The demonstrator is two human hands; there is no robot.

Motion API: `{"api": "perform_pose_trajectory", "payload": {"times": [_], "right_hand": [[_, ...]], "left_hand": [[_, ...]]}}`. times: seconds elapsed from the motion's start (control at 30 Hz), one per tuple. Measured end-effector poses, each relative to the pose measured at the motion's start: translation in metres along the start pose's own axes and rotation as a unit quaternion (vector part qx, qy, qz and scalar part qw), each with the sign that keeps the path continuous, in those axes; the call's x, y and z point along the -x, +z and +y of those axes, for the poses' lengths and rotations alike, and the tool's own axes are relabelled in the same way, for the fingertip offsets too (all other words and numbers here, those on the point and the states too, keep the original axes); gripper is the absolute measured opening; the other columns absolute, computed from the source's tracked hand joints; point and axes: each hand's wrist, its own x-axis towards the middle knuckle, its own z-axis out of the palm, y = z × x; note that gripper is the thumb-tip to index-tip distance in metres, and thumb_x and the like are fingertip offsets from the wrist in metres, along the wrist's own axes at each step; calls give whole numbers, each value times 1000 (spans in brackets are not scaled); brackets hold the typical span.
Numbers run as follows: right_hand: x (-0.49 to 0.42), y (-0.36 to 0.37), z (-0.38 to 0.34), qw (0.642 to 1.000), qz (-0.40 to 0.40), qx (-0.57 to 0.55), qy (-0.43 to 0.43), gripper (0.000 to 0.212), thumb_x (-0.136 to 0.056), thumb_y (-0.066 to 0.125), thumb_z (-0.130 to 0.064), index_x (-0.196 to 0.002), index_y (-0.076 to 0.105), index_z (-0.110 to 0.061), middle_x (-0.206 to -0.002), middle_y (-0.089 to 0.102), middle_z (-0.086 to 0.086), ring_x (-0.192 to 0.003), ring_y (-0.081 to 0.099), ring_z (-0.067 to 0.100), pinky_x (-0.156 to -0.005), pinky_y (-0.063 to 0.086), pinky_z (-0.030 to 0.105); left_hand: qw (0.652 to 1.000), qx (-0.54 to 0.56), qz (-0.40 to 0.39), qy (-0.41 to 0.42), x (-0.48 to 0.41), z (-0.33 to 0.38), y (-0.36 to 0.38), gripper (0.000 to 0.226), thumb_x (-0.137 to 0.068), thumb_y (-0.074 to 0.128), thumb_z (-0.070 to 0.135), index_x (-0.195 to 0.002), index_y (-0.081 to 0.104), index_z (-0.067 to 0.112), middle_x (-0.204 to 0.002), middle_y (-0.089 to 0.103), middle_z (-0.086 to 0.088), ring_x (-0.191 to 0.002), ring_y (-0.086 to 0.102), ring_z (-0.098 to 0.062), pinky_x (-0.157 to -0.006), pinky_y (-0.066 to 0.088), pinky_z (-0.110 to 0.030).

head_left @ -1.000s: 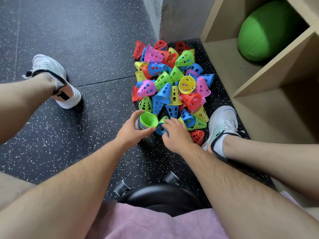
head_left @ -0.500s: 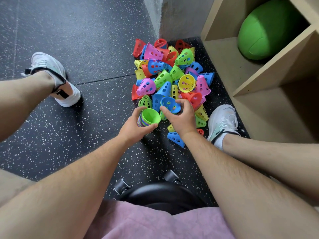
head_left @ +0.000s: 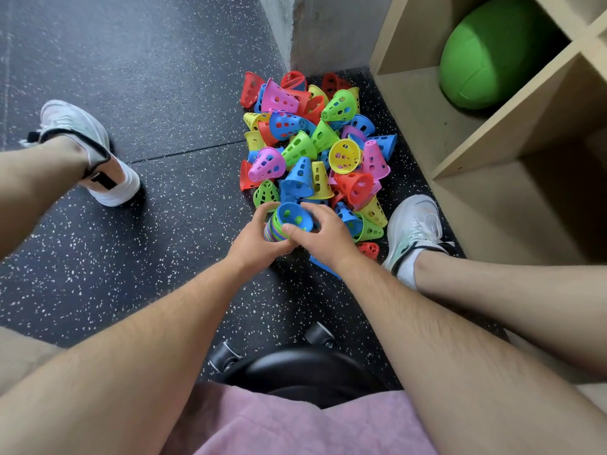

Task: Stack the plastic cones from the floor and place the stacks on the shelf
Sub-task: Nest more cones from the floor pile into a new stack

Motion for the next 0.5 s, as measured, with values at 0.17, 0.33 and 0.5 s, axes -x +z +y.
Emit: {"api": "perform_pose_trajectory", "payload": {"times": [0.17, 0.33, 0.5], "right_hand": [[3, -5, 11, 1000, -24, 9, 14, 68, -71, 83, -55, -129, 59, -27, -128, 46, -14, -112, 53, 3, -92, 46, 22], [6, -14, 15, 999, -40, -2, 30, 63, -73, 79, -61, -126, 60, -32, -124, 47, -17, -109, 51, -1, -84, 45, 19], [9, -14, 34, 992, 82, 85, 32, 34, -90, 62, -54, -112, 62, -27, -103, 56, -15, -92, 59, 10, -85, 54, 36]], "left_hand": [[997, -51, -36, 35, -3, 3, 1, 102, -55, 83, 61, -145, 35, 56, -121, 71, 12, -108, 71, -10, -103, 54, -42], [991, -104, -61, 65, -5, 7, 0, 93, -67, 92, 54, -148, 47, 40, -134, 63, 13, -120, 61, -5, -110, 48, -38], [991, -110, -49, 52, -3, 5, 6, 91, -58, 84, 75, -138, 44, 57, -129, 67, 10, -117, 65, -8, -105, 52, -37]]}}
